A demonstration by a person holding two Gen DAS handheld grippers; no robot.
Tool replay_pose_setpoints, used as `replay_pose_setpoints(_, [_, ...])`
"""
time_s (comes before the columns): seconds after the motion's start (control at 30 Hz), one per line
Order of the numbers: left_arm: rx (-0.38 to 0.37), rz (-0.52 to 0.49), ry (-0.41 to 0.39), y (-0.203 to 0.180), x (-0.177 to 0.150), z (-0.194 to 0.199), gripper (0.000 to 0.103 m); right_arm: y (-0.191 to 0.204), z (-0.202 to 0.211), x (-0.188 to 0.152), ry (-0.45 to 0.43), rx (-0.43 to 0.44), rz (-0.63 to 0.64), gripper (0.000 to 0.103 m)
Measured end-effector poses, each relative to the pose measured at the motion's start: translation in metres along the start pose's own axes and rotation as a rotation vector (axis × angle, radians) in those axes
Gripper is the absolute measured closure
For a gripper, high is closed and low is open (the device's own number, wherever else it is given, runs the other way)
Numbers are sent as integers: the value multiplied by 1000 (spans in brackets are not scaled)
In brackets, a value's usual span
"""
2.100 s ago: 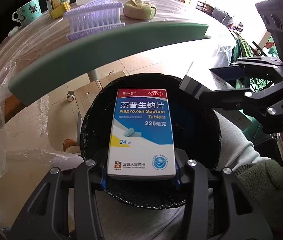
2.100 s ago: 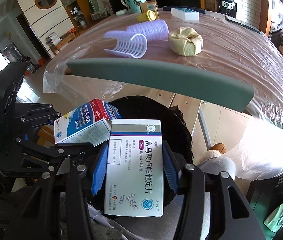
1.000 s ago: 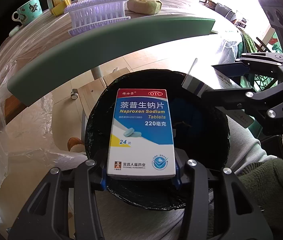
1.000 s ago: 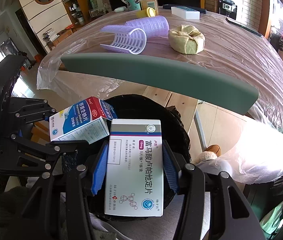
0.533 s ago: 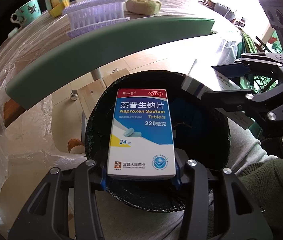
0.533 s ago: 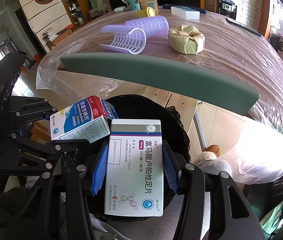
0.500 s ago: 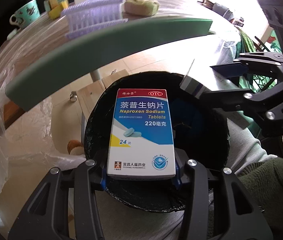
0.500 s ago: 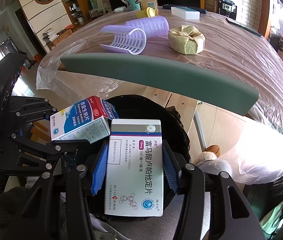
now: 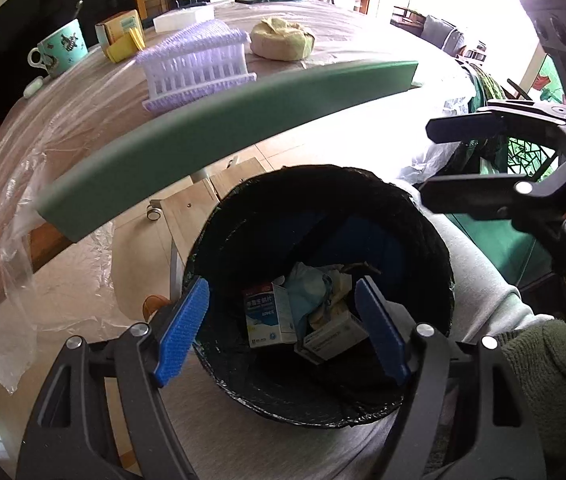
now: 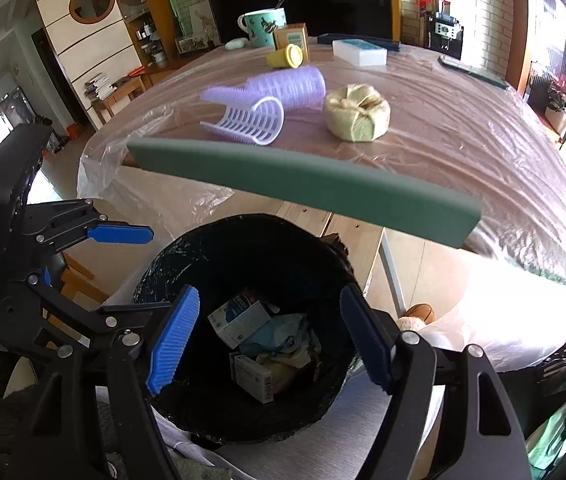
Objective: Collect trash
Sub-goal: 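Move both tools back toward the rollers and tissue on the table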
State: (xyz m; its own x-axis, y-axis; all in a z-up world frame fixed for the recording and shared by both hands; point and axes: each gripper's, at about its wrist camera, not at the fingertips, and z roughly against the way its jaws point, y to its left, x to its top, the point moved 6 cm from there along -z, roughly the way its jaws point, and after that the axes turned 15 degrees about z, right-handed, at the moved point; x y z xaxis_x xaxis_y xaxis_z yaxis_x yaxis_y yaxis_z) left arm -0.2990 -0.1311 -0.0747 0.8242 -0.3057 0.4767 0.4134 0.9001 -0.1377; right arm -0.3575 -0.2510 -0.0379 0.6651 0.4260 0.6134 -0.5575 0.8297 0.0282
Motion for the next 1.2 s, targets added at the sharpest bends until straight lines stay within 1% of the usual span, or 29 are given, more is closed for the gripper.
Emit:
replay_pose_setpoints(0.1, [1,14,-19,-2,3,11,26,-1,14,4,-38,-9,6,30])
replay_pose_setpoints(0.17, [8,13,-50,-3,9,24,26,-3,27,9,-76,-14,8,30])
replay_pose_setpoints(0.2, [5,9,-86,-4,15,36,26,-5,36,13,-101,-15,4,28])
replay_pose_setpoints(0.23, [0,7,-111,-5,20,45,25,-8,44,17,-128,-19,-2,23])
replay_pose_setpoints(0.27, [-4,6,-145,-6,26,56,21,-11,52,23,-155,-29,-9,20])
replay_pose_setpoints(0.3, [4,9,-211,-4,37,72,9,-16,59,28,-185,-45,-15,15])
replay_pose_setpoints(0.33, [10,14,-249,-2,43,80,3,-23,68,36,-225,-81,-22,8])
replay_pose_setpoints(0.37, [14,22,-292,1,52,90,3,-30,75,43,-262,-127,-29,4])
replay_pose_setpoints(0.4, [14,40,-335,6,64,99,2,-39,83,52,-305,-179,-33,4])
replay_pose_setpoints(0.5, [8,87,-378,19,91,107,2,-55,84,69,-336,-223,-44,4])
replay_pose_setpoints(0.57, [-12,110,-376,25,105,104,2,-68,78,78,-323,-238,-57,4])
replay_pose_setpoints(0.6, [-30,127,-352,27,113,97,2,-72,74,82,-317,-243,-60,4])
replay_pose_setpoints(0.67, [-48,136,-319,28,116,87,2,-80,62,86,-277,-255,-67,4])
replay_pose_setpoints(0.77, [-30,129,-272,22,118,66,2,-88,40,89,-212,-245,-64,4])
replay_pose_setpoints(0.9, [-23,131,-221,19,118,38,2,-95,16,89,-160,-214,-66,4])
replay_pose_setpoints(1.1, [-28,175,-175,24,122,7,2,-98,-13,91,-110,-190,-53,5])
replay_pose_setpoints(1.2, [-28,184,-161,26,124,-4,2,-100,-29,94,-84,-184,-50,7])
